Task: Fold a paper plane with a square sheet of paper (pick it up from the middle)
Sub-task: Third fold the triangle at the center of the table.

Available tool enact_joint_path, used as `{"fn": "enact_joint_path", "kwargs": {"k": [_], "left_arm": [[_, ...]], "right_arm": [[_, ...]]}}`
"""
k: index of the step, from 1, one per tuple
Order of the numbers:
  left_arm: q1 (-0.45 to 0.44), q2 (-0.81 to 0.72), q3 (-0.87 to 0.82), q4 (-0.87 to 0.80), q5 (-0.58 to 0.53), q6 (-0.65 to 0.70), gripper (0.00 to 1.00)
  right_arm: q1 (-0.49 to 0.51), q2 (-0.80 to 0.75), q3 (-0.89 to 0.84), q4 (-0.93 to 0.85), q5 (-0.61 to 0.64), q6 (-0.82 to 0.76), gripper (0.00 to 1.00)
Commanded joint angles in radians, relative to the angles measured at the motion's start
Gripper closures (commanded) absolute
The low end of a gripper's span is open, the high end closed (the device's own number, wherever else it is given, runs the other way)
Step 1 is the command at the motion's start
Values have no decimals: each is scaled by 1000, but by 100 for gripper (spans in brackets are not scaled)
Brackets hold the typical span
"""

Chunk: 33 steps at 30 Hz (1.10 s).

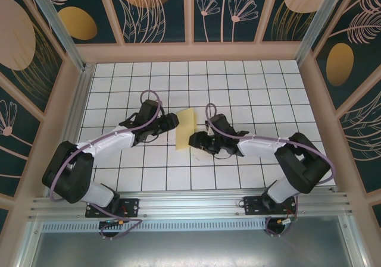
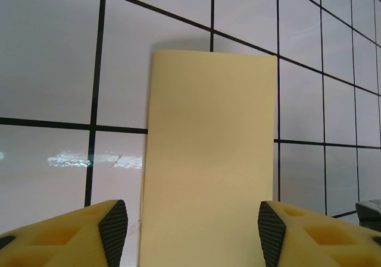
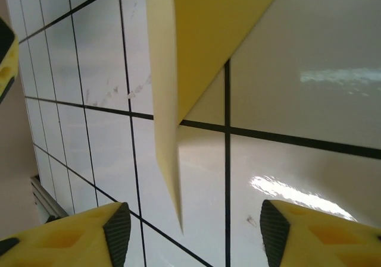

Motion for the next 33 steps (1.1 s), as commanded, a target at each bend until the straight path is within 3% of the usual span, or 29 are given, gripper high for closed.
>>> {"fn": "enact_joint_path", "kwargs": {"k": [1,8,10,16,21,26,33], "left_arm": [[18,-8,-30,45,25,-13,38],[27,-24,-63,62,36,-12,37],[27,-32,-77,87,52,-9,37],[22,-38,-151,289,219,-33,40],[-12,13,-190,466,300,-95,50],[-72,117,-155,547,317,-125,66],[-102,215,-113,592,319,-159,70]], "right_arm": [[6,41,43,83,-18,35,49],[5,59,40,75,-1,95,94],[2,21,10,54,20,114,100],[-25,-75,-55,-142,-72,80,100],[-50,-144,-92,-312,-97,39,100],[-73,-154,-76,-390,-91,23,100],[-76,-102,-8,-430,-76,-2,100]]}}
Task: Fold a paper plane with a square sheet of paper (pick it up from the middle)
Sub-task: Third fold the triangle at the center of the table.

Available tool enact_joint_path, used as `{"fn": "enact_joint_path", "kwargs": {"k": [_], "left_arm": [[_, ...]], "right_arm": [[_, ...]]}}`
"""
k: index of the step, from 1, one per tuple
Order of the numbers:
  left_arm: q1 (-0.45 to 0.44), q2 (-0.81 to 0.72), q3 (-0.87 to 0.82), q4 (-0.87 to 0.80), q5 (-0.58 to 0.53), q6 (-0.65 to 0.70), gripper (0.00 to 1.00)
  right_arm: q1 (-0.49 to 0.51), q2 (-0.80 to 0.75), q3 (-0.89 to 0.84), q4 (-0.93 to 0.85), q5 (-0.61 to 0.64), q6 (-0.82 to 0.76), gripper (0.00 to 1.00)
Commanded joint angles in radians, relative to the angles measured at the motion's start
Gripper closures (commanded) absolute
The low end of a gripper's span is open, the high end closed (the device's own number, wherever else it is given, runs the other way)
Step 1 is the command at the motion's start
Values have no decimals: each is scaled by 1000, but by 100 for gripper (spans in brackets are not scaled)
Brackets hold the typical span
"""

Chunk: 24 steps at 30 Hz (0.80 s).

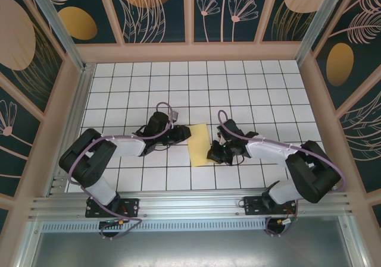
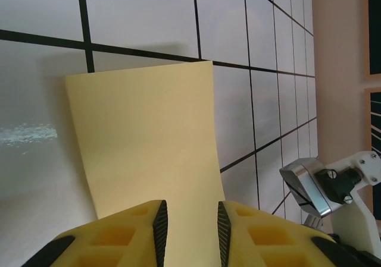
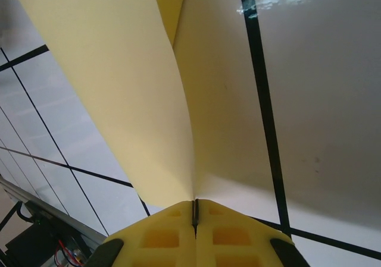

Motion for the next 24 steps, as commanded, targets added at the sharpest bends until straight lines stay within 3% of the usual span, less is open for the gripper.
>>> {"fn": "enact_joint_path", "kwargs": {"k": [1,4,12,21,24], "left_arm": [[-7,34,47,72,20,-23,70],[-9,81,64,71,24,-20,71],[-11,146,98,-66,-55,32,77],[-11,165,95,-82,-70,43,79],[-10,173,96,-84,-70,42,79]], "right_arm": [[-5,21,47,-44,-3,-27,100],[-6,28,58,-22,-16,-27,99],[-9,-39,16,51,-38,24,76],[-11,-98,-19,37,-42,76,78],[-10,-107,-28,39,-54,85,84]]}}
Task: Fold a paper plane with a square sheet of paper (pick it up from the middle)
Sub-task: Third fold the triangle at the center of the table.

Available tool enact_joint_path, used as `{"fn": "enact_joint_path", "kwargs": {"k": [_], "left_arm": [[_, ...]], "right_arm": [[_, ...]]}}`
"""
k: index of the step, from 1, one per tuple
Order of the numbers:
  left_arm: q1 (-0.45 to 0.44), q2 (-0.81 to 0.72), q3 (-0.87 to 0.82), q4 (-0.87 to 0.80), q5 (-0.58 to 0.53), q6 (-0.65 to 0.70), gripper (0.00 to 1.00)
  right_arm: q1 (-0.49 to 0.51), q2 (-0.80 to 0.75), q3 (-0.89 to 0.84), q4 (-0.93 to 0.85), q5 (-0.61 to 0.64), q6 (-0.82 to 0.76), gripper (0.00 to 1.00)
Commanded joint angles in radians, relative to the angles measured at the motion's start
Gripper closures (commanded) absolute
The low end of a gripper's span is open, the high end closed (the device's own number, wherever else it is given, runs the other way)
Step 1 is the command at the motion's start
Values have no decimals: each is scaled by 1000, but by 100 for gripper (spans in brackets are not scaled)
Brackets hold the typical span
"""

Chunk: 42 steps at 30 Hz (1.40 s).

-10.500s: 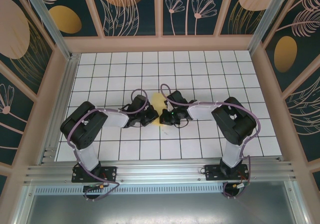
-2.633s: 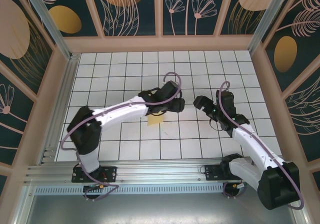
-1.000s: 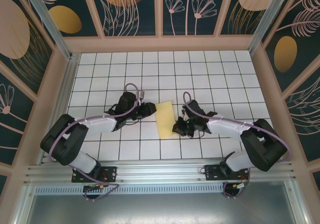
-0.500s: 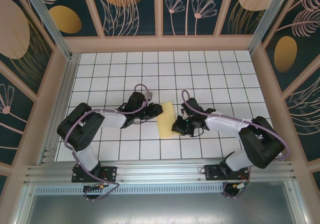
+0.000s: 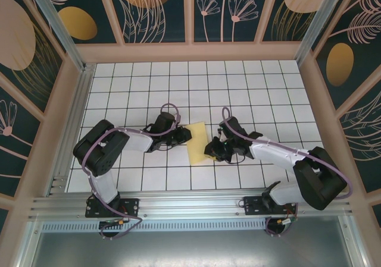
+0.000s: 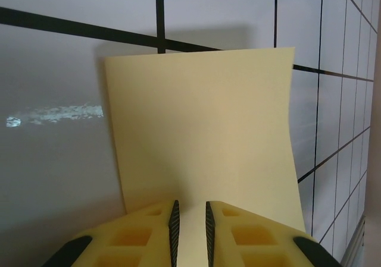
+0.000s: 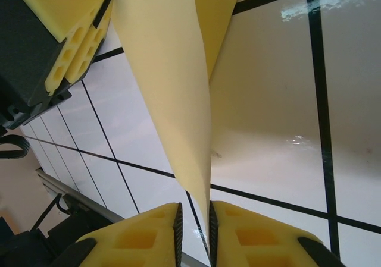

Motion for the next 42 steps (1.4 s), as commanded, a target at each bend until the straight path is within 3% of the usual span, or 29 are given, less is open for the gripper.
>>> {"fn": "enact_joint_path", "kwargs": {"k": [1,4,20,42], "left_arm": [[-4,22,18,-25,-15,22,79],[-4,24,17,-25,-16,21,80],[-5,30,9,-25,-16,22,80],[-5,25,25,-59,-36,21,90]], "right_arm": [[-5,-27,-20,-1,-31,32,88],[-5,-27,-17,18,-40,37,100],[23,250,193,135,-23,24,100],[34,359,198,262,5,67,100]]}}
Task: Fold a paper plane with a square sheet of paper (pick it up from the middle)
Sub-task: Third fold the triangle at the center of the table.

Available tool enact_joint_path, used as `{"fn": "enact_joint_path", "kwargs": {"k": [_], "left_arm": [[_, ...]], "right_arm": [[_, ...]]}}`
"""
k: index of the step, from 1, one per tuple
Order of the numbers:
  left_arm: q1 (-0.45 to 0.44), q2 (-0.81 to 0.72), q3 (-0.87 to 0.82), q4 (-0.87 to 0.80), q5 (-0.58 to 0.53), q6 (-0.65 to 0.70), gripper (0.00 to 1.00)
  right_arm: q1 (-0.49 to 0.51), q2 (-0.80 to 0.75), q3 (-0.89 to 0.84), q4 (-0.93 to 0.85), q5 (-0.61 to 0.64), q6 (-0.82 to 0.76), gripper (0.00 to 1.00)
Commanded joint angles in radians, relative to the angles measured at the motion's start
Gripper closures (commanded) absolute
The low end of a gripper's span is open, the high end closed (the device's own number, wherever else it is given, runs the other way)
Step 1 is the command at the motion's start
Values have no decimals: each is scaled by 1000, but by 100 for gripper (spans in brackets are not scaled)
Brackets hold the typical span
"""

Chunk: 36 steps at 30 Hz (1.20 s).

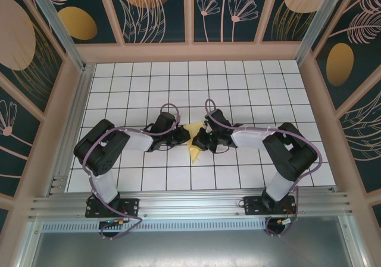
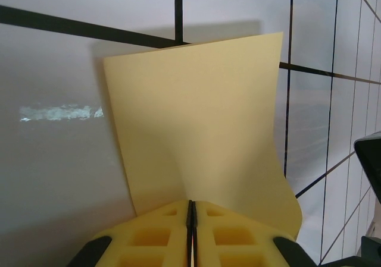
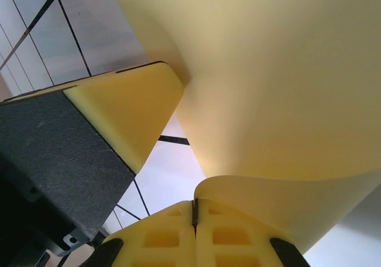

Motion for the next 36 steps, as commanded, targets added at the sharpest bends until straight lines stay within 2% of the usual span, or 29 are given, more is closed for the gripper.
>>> {"fn": "enact_joint_path", "kwargs": {"k": [1,12,36], "left_arm": [[-4,20,15,-33,-15,18,90],[-4,20,16,-42,-13,27,90],[-4,21,17,-44,-10,35,90]], "right_arm": [[6,21,25,26,21,11,100],[0,64,39,53,12,9,100],[7,80,55,-39,29,-50,100]]}}
